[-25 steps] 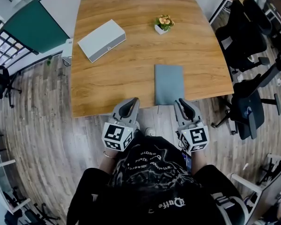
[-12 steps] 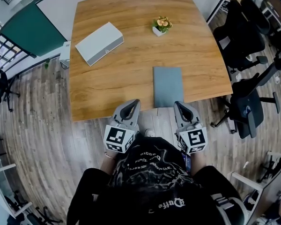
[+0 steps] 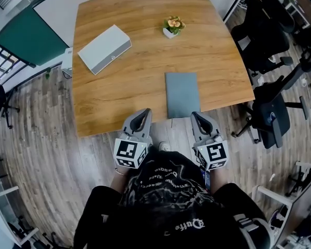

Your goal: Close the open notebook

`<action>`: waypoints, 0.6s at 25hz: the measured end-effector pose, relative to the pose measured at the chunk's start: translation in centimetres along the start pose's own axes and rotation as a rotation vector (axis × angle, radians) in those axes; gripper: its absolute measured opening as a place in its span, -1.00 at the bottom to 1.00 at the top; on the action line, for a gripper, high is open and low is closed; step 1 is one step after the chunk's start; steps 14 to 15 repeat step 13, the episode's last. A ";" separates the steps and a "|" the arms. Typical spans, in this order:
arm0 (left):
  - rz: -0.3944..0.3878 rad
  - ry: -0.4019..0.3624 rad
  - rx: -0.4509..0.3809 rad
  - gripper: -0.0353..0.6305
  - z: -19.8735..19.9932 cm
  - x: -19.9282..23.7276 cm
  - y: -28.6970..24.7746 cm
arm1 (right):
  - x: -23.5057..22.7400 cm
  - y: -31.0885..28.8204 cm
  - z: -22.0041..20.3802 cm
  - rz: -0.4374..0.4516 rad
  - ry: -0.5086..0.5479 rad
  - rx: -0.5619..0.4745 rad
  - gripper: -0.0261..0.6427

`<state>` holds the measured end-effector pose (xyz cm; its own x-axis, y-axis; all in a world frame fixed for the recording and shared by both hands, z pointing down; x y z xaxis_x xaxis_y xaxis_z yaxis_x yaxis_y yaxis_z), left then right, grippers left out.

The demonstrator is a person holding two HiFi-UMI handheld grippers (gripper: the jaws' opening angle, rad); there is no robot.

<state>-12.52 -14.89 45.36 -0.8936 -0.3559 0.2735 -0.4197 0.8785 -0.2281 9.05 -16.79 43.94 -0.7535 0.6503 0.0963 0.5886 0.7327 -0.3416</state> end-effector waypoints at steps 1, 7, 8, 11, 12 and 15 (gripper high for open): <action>0.004 0.001 0.000 -0.83 0.0 0.0 0.0 | -0.1 0.0 0.1 -0.004 0.003 -0.005 -0.91; 0.017 -0.003 0.000 -0.83 -0.3 0.1 0.0 | -0.4 0.3 -0.3 -0.025 -0.039 -0.019 -0.91; 0.014 -0.004 -0.001 -0.83 -0.3 0.1 0.0 | -0.4 0.4 -0.5 -0.024 -0.043 -0.021 -0.91; 0.008 -0.007 0.000 -0.83 -0.3 0.0 0.0 | -0.2 0.4 -0.3 -0.031 -0.028 -0.011 -0.91; 0.008 -0.010 0.002 -0.83 -0.3 0.0 0.0 | -0.2 0.4 -0.3 -0.033 -0.025 -0.009 -0.91; 0.007 -0.012 0.003 -0.83 -0.3 -0.1 0.0 | -0.1 0.3 -0.2 -0.036 -0.022 -0.005 -0.91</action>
Point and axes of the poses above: the fingertips, and each gripper's own axes: y backward along the fingers, x to its left, z out of its top, the point moved 7 cm from there along y, backward along the fingers, and after that the axes turned 5 degrees about y, right-handed, at the moved point
